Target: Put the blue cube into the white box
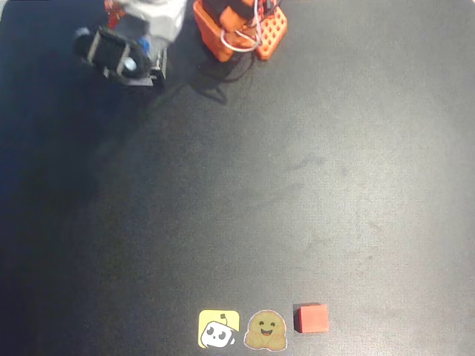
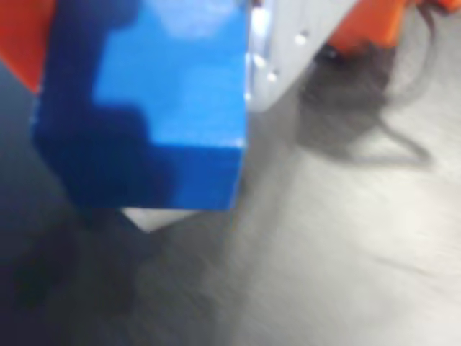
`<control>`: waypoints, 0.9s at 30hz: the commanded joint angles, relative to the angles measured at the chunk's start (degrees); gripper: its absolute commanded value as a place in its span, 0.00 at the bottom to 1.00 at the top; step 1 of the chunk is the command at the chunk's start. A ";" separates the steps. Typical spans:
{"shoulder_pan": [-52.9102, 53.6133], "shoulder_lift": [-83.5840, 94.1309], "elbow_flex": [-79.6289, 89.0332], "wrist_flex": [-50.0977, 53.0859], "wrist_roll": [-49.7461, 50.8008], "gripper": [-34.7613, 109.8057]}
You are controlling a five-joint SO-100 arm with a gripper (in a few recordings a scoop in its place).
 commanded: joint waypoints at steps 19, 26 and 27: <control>26.81 9.49 11.78 -5.36 -2.37 0.24; 23.47 15.91 12.57 -2.20 1.14 0.24; 22.76 15.91 12.57 -1.85 1.85 0.24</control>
